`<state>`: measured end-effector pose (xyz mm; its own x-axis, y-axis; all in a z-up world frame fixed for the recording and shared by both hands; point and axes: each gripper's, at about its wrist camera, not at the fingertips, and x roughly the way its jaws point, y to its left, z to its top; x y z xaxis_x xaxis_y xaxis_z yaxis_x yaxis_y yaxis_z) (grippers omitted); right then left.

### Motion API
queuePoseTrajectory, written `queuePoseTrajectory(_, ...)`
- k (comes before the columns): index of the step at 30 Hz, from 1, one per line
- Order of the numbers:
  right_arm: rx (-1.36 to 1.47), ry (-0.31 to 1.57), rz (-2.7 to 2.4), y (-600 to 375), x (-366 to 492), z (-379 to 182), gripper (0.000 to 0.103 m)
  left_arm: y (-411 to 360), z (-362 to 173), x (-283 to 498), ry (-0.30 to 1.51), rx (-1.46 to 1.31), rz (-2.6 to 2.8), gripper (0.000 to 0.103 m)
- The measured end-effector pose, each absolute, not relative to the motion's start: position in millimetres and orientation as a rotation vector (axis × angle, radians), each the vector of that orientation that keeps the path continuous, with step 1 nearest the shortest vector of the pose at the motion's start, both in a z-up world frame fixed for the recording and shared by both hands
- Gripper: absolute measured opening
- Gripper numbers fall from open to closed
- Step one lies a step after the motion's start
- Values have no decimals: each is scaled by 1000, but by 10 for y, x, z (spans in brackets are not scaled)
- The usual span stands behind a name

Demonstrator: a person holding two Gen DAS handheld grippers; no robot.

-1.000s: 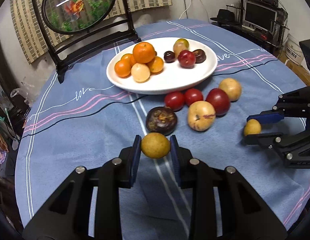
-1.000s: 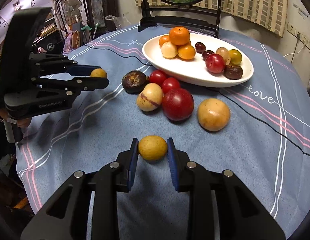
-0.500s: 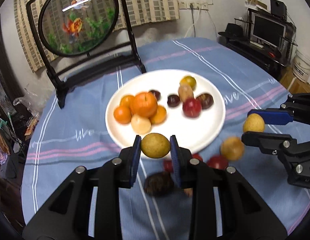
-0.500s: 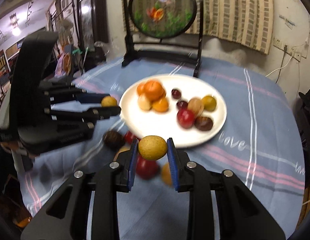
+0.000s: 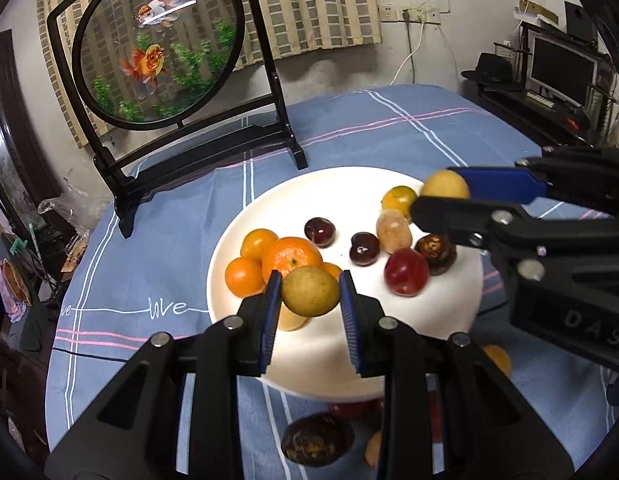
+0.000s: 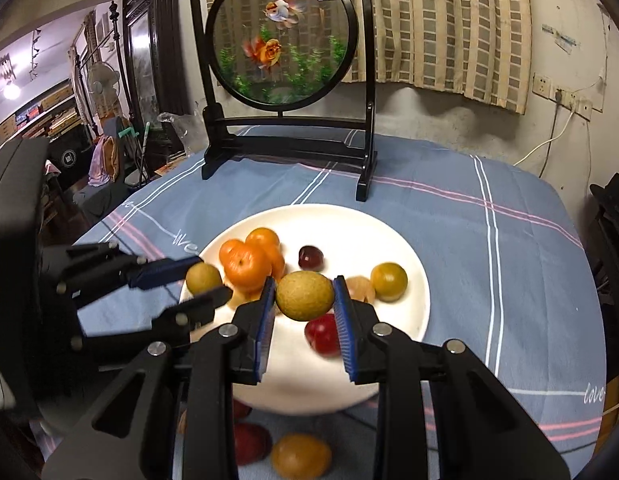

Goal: Organize fruits
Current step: 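Carry both yellow-green fruits over the white plate with both grippers, then lower both yellow-green fruits onto the white plate and open both grippers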

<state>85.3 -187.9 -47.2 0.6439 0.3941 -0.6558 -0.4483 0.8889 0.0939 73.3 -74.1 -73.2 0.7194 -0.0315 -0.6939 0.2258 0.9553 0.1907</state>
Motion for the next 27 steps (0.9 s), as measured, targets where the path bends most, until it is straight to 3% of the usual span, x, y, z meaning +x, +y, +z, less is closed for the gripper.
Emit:
queuePoseTrajectory(18,-51,789,485,-1658,1390,-643,29,-763,-825,902,731,336,-100,30)
queuePoseTrajectory(20,-54,816,489,-1634,1431,-672,36,-774,-836,905,724,346,-88,30)
queuePoseTrajectory(21,-62,814,475,-1625,1433,-675,58,-773,-841,910,722,347,-85,33)
queuePoseTrajectory(22,-60,796,453,-1634,1421,-659,73,-770,-841,912,720,346,-81,37)
queuePoseTrajectory(23,-44,772,446,-1656,1402,-635,74,-762,-834,913,716,341,-80,47)
queuePoseTrajectory(27,-12,752,456,-1728,1369,-577,74,-729,-806,903,706,333,-69,47)
